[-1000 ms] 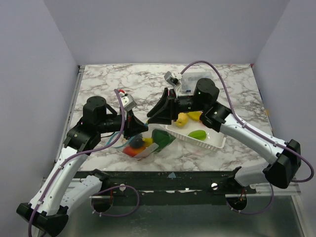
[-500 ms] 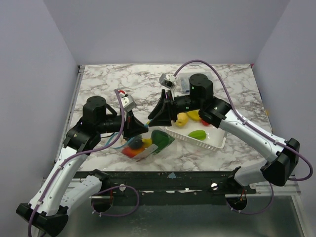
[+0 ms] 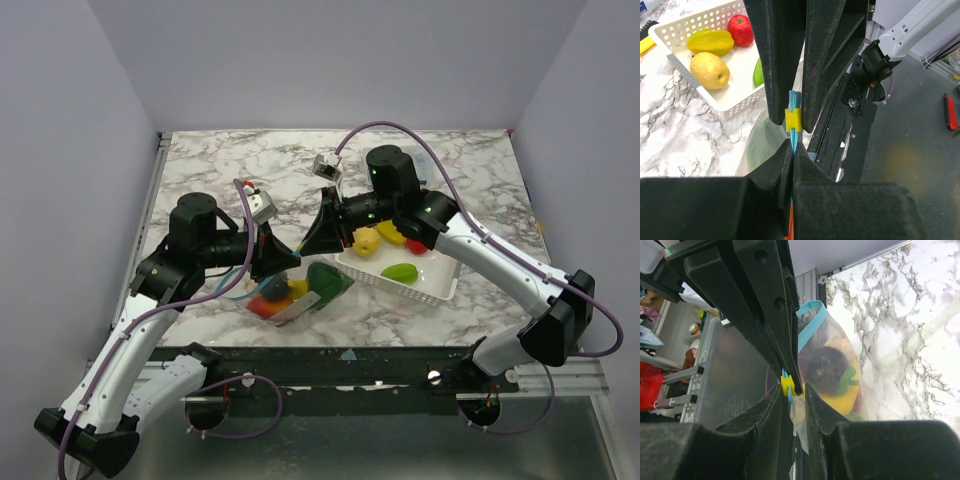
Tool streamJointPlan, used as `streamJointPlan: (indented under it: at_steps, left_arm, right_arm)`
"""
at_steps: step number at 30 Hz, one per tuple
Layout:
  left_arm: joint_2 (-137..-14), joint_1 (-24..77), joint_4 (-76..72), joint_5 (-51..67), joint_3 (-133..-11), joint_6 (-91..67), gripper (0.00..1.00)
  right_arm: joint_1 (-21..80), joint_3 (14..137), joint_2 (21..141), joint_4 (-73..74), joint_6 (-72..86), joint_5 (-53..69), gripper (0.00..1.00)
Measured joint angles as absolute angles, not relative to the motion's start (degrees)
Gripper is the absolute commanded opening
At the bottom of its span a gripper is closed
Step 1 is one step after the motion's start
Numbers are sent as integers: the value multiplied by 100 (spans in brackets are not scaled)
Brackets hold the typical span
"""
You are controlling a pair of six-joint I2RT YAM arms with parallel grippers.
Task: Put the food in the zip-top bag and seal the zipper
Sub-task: Zip the zipper food storage bag at the center of the board.
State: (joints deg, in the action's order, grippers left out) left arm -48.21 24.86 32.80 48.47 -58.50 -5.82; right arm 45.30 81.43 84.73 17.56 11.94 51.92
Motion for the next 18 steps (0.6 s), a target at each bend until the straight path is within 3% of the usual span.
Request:
streamJointPlan:
  at_steps: [11,14,18]
  left_arm:
    - [-4856,2486,3267,4866,-5861,-587,0]
    - [-4856,2486,3264,4869,-5861,-587,0]
    - [-4858,2486,3262,4871,-5861,-587,0]
  right_arm:
    - [4530,8355,8549,1914,1194,5271,29]
    - [4530,8423,8558,1970,1186,5290,22]
    - [4530,8451,8562,1988,1144,5341,4]
